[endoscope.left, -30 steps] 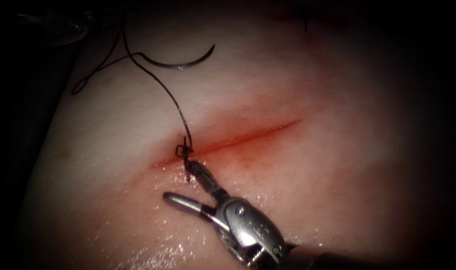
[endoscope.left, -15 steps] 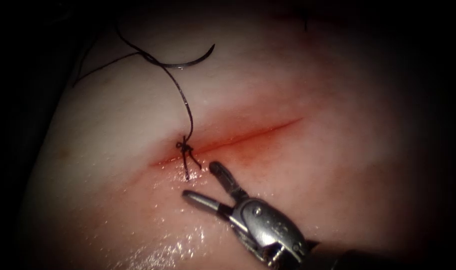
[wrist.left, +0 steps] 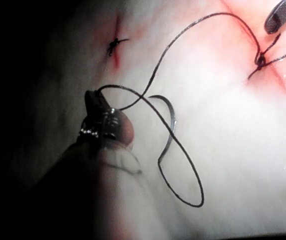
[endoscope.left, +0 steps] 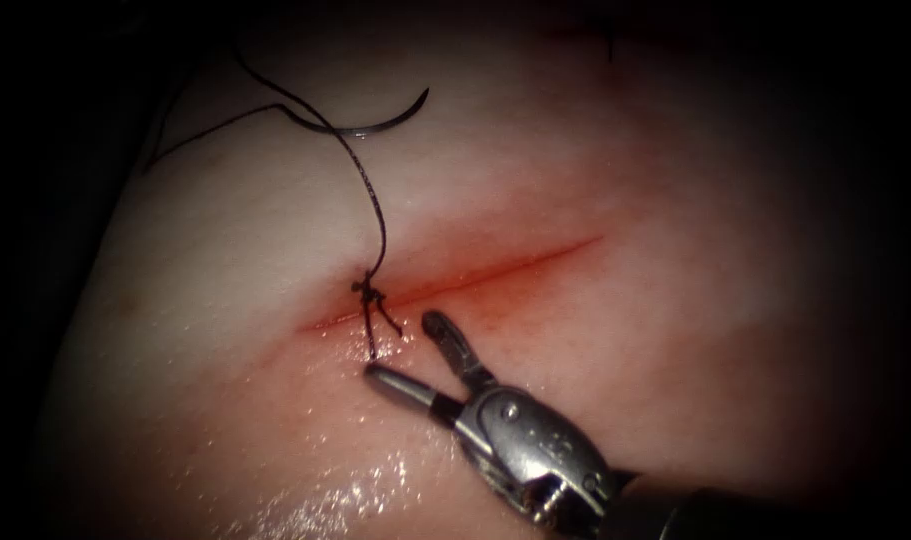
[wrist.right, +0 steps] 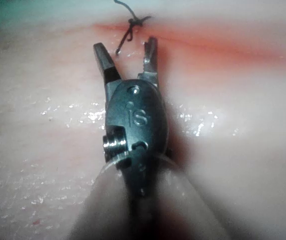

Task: Wound Closure
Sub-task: Pull tail through loop and down with right end-effector while pulling up on working thread with left jaws to tighten knot

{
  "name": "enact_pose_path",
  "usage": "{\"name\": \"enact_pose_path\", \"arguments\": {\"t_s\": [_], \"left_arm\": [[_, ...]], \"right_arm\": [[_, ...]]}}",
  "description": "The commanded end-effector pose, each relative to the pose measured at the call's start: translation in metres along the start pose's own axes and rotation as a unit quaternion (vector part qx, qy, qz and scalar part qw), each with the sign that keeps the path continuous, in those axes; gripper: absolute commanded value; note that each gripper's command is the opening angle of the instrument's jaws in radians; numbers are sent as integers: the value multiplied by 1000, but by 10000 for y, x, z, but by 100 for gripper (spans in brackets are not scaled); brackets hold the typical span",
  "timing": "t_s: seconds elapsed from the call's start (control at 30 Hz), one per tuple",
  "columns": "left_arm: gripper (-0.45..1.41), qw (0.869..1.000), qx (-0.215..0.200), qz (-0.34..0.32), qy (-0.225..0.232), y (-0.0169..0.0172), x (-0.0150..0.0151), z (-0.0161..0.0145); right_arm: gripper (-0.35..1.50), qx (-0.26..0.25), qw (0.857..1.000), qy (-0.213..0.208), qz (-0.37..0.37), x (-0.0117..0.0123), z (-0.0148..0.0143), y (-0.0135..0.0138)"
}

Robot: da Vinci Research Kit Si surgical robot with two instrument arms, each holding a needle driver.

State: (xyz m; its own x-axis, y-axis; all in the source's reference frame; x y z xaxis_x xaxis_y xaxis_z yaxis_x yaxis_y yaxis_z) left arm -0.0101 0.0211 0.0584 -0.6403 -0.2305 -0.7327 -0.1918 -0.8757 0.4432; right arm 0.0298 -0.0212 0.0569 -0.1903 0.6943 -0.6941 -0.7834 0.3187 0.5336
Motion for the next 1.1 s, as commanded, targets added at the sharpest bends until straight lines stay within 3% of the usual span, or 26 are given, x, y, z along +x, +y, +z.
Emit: {"name": "enact_pose_path", "arguments": {"t_s": [0.03,0.1,0.2,0.47,0.7,0.8,0.93,1.0,1.1], "left_arm": [[-45,1000,2,1,1,-3,-1,8],[-45,1000,2,1,1,-3,-1,8],[-45,1000,2,1,1,-3,-1,8],[-45,1000,3,3,1,-1,-3,8],[-45,1000,21,16,-13,-34,-19,32],[-45,993,54,69,-81,-61,-42,59],[-45,987,72,94,-110,-59,-65,76],[-45,972,116,126,-159,-62,-84,81],[-45,959,137,156,-192,-66,-97,87]], "right_arm": [[-18,4,1000,-3,0,-6,12,-7],[-12,5,1000,-3,1,-6,18,-10],[-35,6,1000,-3,-1,-5,26,-13],[-35,23,1000,-12,-1,-5,21,-10],[-35,32,999,-22,-4,-6,4,-16],[-35,36,999,-30,-9,-15,0,-17],[-35,36,998,-44,-18,-31,-9,-18],[-35,38,998,-50,-28,-44,-17,-17],[-35,38,998,-51,-28,-43,-18,-17]]}}
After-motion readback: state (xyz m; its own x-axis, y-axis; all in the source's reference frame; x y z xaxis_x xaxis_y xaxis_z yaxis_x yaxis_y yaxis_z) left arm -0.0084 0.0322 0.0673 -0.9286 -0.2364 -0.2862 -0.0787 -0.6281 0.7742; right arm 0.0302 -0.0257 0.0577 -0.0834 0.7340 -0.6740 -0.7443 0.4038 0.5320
